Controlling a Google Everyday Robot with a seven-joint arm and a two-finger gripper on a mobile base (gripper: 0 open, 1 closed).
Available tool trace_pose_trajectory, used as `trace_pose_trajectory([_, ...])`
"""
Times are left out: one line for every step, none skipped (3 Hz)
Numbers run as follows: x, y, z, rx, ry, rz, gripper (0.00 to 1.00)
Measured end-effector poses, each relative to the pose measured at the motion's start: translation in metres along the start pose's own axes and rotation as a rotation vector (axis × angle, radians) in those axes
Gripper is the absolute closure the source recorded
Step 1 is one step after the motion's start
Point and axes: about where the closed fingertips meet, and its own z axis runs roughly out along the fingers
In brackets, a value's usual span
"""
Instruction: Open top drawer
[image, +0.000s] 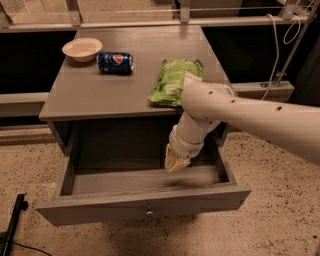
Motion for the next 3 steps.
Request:
trace_pose_trajectory([-0.004,0.001,0.043,-0.008,-0.109,0.105,1.00])
trace_pose_trajectory([-0.020,0.010,0.077,-0.054,-0.252,0.156,1.00])
trace_pose_trajectory([-0.037,0.031,0.080,-0.082,-0.324,0.142,1.00])
